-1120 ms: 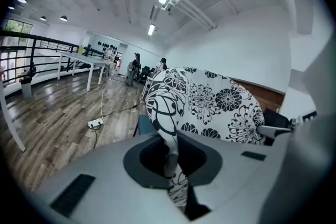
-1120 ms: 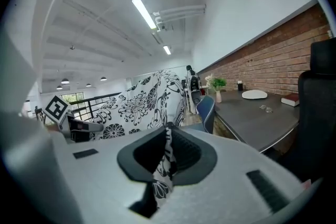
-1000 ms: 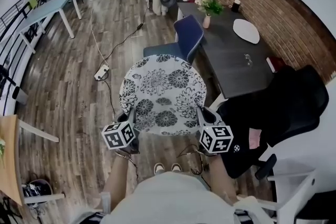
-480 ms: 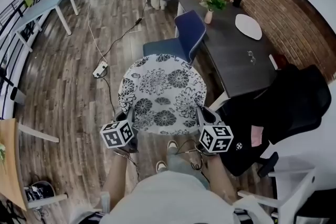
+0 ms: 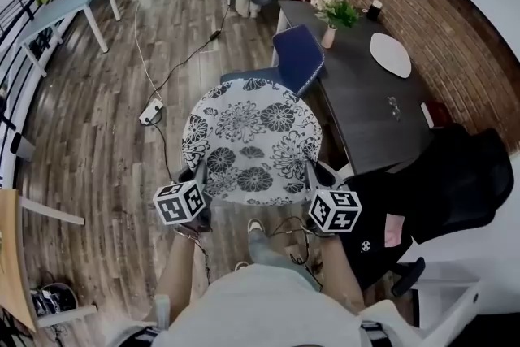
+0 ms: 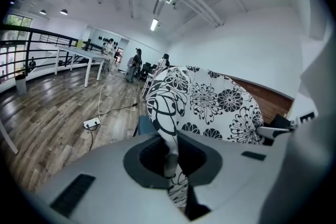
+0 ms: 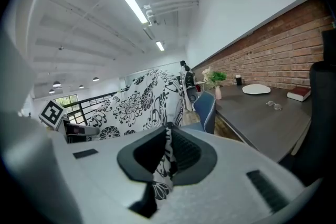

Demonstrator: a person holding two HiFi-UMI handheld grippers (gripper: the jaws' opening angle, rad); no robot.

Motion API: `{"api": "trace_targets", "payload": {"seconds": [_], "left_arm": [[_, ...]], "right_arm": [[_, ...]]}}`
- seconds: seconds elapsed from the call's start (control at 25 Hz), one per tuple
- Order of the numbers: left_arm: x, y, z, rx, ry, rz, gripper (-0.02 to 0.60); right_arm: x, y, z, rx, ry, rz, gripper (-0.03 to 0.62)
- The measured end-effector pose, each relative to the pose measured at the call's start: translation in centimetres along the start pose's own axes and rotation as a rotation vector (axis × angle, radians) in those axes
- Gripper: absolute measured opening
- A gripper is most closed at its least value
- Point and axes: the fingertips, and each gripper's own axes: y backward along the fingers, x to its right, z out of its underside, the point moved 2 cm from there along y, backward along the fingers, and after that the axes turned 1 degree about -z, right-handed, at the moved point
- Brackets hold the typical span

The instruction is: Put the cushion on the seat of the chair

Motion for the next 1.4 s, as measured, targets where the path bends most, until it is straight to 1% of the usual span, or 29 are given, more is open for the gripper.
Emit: {"api": "trace_targets", "payload": {"seconds": [0.24,0.44,0.6,0.68,0.8,1.0,1.2,1.28,1.4], "left_arm": [[0.3,1.1,-0.5,0.031,-0.006,0.014,0.017],[0.4,1.1,-0.3,0.045,0.003,0.049,0.017],[-0.1,0.5,-0.3,0.054,0.003,0.040,0.017],[0.2,0.7,-0.3,0.052,0.010,0.049,0.017],[0.1,1.5,-0.4,0.055,0.008,0.039,0.017],[0.5,1.8,-0.9,0.072,-0.009,0.053,0.017],[0.5,1.9,-0.8,0.072,-0.016,0.037,0.017],[0.8,2.2,-0.1,0.069,-0.018,0.035,0.017],[2.5,4.2,3.0,0.066,0.008,0.026,0.017]], "right_arm": [[-0.5,0.9,-1.0,0.027,0.032,0.000,0.028],[-0.9,1.4,-1.2,0.042,0.056,0.008,0.028],[-0.5,0.8,-1.1,0.048,0.058,0.013,0.028],[-0.5,1.0,-1.3,0.050,0.059,0.014,0.028],[-0.7,1.4,-1.4,0.050,0.059,0.012,0.028],[-0.3,1.4,-1.5,0.077,0.030,0.028,0.028],[-0.5,1.0,-1.2,0.064,0.025,0.007,0.028],[-0.4,1.5,-0.7,0.065,0.023,0.002,0.028],[0.4,4.4,1.0,0.054,0.031,-0.019,0.028]]}}
